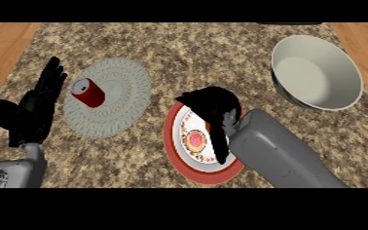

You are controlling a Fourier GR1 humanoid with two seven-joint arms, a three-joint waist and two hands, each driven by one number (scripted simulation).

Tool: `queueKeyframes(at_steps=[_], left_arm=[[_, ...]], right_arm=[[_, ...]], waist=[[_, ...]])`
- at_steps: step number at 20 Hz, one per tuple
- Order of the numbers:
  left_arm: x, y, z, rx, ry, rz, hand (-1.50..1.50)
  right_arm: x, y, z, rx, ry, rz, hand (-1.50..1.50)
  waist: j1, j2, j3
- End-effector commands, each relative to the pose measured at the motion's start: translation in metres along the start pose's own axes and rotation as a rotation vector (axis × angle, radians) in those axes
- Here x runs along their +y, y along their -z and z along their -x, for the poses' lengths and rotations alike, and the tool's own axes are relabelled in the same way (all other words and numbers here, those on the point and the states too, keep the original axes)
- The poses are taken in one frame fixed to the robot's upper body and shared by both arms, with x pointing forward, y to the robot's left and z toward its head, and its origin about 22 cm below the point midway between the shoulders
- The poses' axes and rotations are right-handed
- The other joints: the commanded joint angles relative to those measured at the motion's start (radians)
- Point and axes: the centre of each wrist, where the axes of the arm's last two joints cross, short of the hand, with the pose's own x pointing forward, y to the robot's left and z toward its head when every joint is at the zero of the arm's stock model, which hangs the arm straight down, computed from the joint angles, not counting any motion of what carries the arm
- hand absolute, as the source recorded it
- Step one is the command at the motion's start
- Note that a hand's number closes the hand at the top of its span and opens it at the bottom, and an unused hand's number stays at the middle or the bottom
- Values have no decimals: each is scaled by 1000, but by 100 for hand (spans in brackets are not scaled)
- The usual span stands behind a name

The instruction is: Pick the cupcake from the plate and place it in the bowl

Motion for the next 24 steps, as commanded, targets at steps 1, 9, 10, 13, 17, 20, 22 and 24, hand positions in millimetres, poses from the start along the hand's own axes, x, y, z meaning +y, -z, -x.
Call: queueKeyframes(at_steps=[1, 9, 10, 13, 17, 20, 22, 24], left_arm=[[-6, -5, 5, -3, 10, -9, 0], [16, 5, -2, -1, 23, -8, 0], [-8, -2, 7, 4, 5, 2, 0], [10, -2, 12, 16, 6, -4, 0], [0, -10, 26, -9, 4, -14, 0], [5, -3, 9, -13, 0, -11, 0], [7, 13, 13, 9, 6, 1, 0], [15, 12, -3, 15, 11, -9, 0]], right_arm=[[6, 9, -9, 2, -67, 47, -150], [40, 8, -5, -22, -79, 154, -150], [29, 6, -7, -12, -81, 144, -150], [43, 21, -11, -8, -55, 89, -150], [58, 29, -1, 18, -79, 64, -150], [76, 31, -1, 14, -61, 63, -150], [79, 29, -13, 9, -62, 67, -150], [74, 36, 3, 11, -71, 92, -150]], waist=[[-1, 0, 0], [-7, -1, 0], [-6, -1, 0], [-5, -1, 0], [-4, 0, 0], [-5, -1, 0], [-9, -1, 0], [-5, 0, 0]])
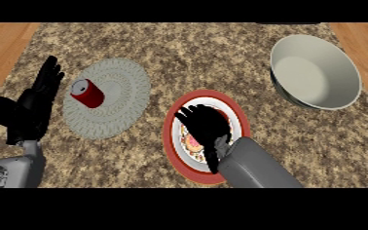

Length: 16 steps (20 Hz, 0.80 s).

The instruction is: Pick the cupcake from the plate and place it in the bowl

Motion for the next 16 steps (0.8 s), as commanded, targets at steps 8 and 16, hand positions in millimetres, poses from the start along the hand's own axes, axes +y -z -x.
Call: queueKeyframes(at_steps=[8, 16], left_arm=[[17, 3, -18, -23, 0, -8, 0], [0, 2, -8, -4, -12, 11, 0]], right_arm=[[14, 29, 0, 33, 24, -14, -150], [28, 44, -3, -78, 46, -52, 150]], waist=[[7, 1, 0], [11, 2, 0]])
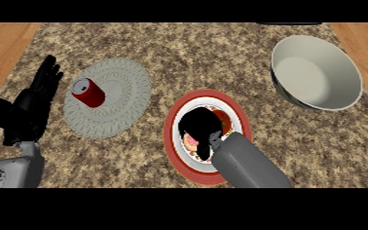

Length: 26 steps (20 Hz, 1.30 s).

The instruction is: Pick the cupcake from the plate and place it in the bowl

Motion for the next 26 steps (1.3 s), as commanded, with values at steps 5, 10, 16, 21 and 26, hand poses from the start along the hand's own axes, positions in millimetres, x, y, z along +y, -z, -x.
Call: queueKeyframes(at_steps=[5, 10, 16, 21, 26], left_arm=[[-16, -5, 11, -8, -3, 5, 0], [-3, 5, 12, 11, 7, -12, 0], [5, -13, 14, 42, 16, -45, 0], [6, -18, 18, 30, 6, -47, 0], [14, -16, 17, 41, 13, -73, 0]], right_arm=[[14, 19, 6, -27, 13, 15, 150], [-14, 5, 7, -7, -1, 226, 150], [49, -88, 105, -302, -193, 138, 150], [19, -166, 140, -367, -247, 339, 150], [-39, -227, 156, -372, -163, 687, 150]], waist=[[3, 3, 1], [-9, 1, 0], [-56, -14, 2], [-52, -9, 0], [-78, -13, 0]])
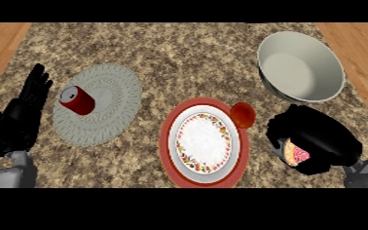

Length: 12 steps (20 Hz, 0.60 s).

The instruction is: Pick the cupcake from the plate and place it in the bowl

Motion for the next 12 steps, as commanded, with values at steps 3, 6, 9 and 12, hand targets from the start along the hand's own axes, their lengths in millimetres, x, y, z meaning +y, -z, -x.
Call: queueKeyframes(at_steps=[3, 6, 9, 12], left_arm=[[-3, 1, 4, -7, -6, -17, 0], [11, -4, -4, -10, -3, 21, 0], [-26, 0, -1, -18, 6, 36, 0], [-20, 4, -7, -17, -13, 54, 0]], right_arm=[[-73, -44, 5, 14, 78, 359, 150], [-102, -80, 17, 44, 173, 384, 150], [-117, -95, 27, 142, 175, 417, 150], [-141, -109, 47, 160, 213, 455, 150]], waist=[[-10, 3, -1], [14, 5, 0], [42, 13, 0], [56, 15, 0]])
